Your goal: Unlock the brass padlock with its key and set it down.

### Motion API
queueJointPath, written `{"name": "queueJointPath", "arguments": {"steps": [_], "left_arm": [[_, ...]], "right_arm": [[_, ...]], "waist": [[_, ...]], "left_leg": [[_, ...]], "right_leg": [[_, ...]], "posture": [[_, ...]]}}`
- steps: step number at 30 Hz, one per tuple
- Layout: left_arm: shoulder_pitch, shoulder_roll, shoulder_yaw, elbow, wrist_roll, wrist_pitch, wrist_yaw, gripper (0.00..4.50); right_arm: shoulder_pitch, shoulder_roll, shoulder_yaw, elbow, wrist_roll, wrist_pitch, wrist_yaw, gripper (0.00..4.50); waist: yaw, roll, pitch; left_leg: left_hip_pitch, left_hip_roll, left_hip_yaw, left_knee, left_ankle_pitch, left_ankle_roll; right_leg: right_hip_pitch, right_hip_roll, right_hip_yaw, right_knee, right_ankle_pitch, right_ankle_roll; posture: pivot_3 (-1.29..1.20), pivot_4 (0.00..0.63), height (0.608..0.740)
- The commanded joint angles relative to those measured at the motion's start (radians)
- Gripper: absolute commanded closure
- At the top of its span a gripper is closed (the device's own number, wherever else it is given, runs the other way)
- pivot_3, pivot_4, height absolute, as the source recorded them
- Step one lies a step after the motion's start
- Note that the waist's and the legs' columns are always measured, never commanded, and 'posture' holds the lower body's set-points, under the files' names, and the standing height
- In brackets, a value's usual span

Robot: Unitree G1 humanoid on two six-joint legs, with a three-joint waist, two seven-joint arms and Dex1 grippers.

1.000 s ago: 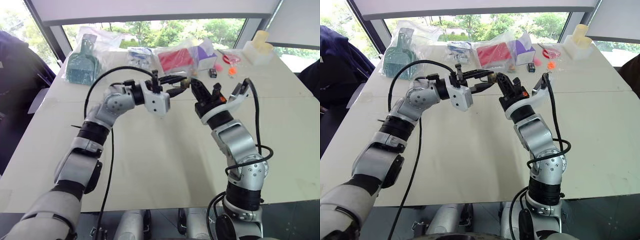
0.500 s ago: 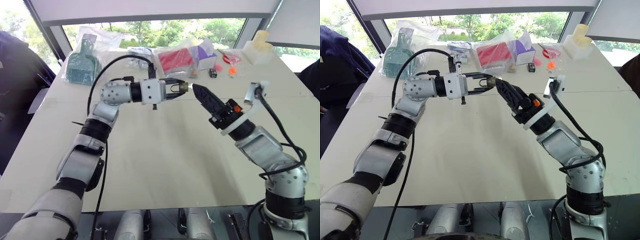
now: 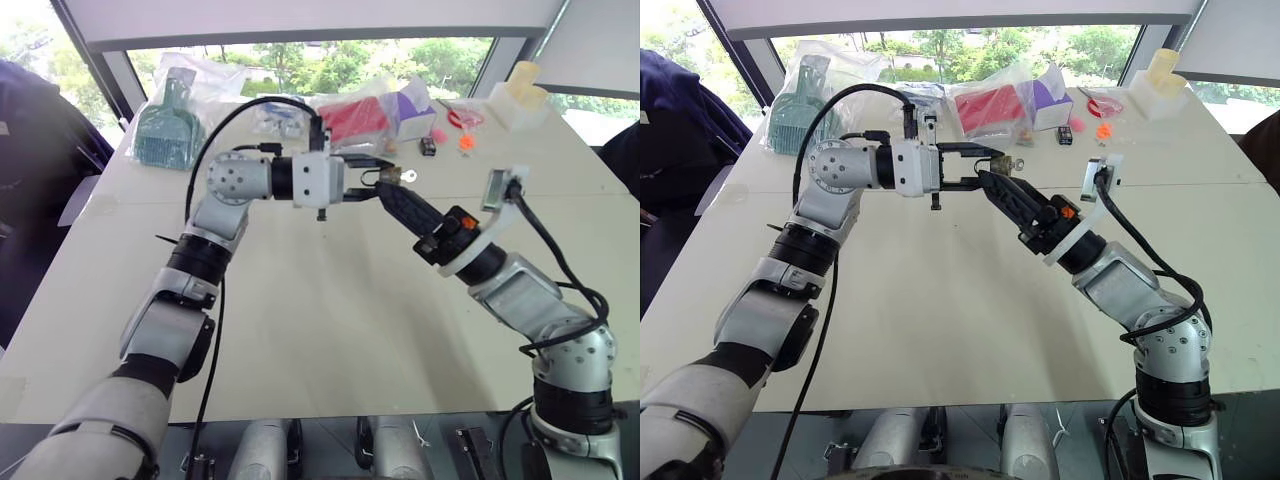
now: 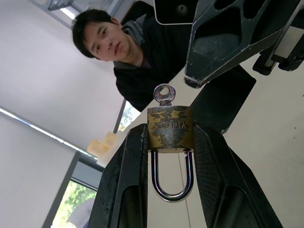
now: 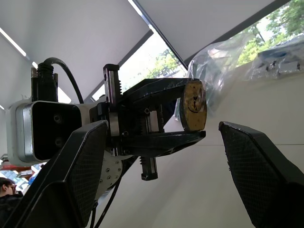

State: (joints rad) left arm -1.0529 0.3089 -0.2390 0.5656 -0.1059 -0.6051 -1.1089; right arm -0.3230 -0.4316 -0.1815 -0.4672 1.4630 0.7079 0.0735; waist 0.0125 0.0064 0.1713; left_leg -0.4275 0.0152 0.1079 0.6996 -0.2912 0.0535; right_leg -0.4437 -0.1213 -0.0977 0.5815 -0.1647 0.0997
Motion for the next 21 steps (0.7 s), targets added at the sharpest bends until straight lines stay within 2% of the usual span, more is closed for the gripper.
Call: {"name": "queueJointPath", "arguments": {"steps": [1, 3, 8, 9, 17, 19, 21], "left_arm": [[-0.003, -0.002, 0.017, -0.048, -0.018, -0.011, 0.004, 3.73], [-0.002, -0.002, 0.017, -0.051, -0.019, -0.011, 0.003, 3.73], [0.004, -0.002, 0.016, -0.064, -0.020, -0.007, 0.002, 3.73], [0.005, -0.002, 0.015, -0.067, -0.021, -0.006, 0.002, 3.73], [0.012, -0.002, 0.013, -0.076, -0.022, -0.005, -0.008, 3.73], [0.016, -0.003, 0.013, -0.081, -0.027, 0.003, -0.015, 2.69], [0.023, 0.002, 0.010, -0.090, -0.039, 0.024, -0.035, 1.97]], "right_arm": [[-0.018, 0.012, -0.012, -0.011, -0.009, -0.023, 0.004, 0.87], [-0.020, 0.023, -0.016, -0.007, -0.014, -0.032, 0.002, 1.52], [-0.021, 0.039, -0.012, -0.005, -0.020, -0.039, 0.001, 4.15], [-0.022, 0.040, -0.011, -0.005, -0.020, -0.040, 0.001, 4.44], [-0.016, 0.050, 0.006, -0.009, -0.034, -0.031, 0.006, 4.47], [-0.016, 0.052, 0.010, -0.008, -0.039, -0.030, 0.006, 4.47], [-0.017, 0.056, 0.013, -0.006, -0.047, -0.031, 0.008, 4.47]], "waist": [[0.000, 0.000, 0.000], [0.000, 0.000, 0.000], [-0.001, 0.000, 0.000], [-0.001, 0.000, 0.000], [0.000, 0.000, 0.000], [-0.001, 0.000, 0.000], [-0.001, 0.000, 0.000]], "left_leg": [[0.000, 0.000, 0.000, 0.000, 0.000, 0.000], [0.000, 0.000, 0.000, 0.000, 0.000, 0.000], [0.000, 0.000, 0.000, 0.000, 0.000, 0.000], [0.000, 0.000, 0.000, 0.000, 0.000, 0.000], [0.000, 0.000, 0.000, 0.000, 0.000, 0.000], [0.000, 0.000, 0.000, 0.000, 0.000, 0.000], [0.000, 0.000, 0.000, 0.000, 0.000, 0.000]], "right_leg": [[0.000, 0.000, 0.000, 0.000, 0.000, 0.000], [0.000, 0.000, 0.000, 0.000, 0.000, 0.000], [0.000, 0.000, 0.000, 0.000, 0.000, 0.000], [0.000, 0.000, 0.000, 0.000, 0.000, 0.000], [0.000, 0.000, 0.000, 0.000, 0.000, 0.000], [0.000, 0.000, 0.000, 0.000, 0.000, 0.000], [0.000, 0.000, 0.000, 0.000, 0.000, 0.000]], "posture": [[0.00, 0.150, 0.735], [0.00, 0.150, 0.735], [0.00, 0.150, 0.735], [0.00, 0.150, 0.735], [0.00, 0.150, 0.735], [0.00, 0.150, 0.735], [0.00, 0.150, 0.735]]}}
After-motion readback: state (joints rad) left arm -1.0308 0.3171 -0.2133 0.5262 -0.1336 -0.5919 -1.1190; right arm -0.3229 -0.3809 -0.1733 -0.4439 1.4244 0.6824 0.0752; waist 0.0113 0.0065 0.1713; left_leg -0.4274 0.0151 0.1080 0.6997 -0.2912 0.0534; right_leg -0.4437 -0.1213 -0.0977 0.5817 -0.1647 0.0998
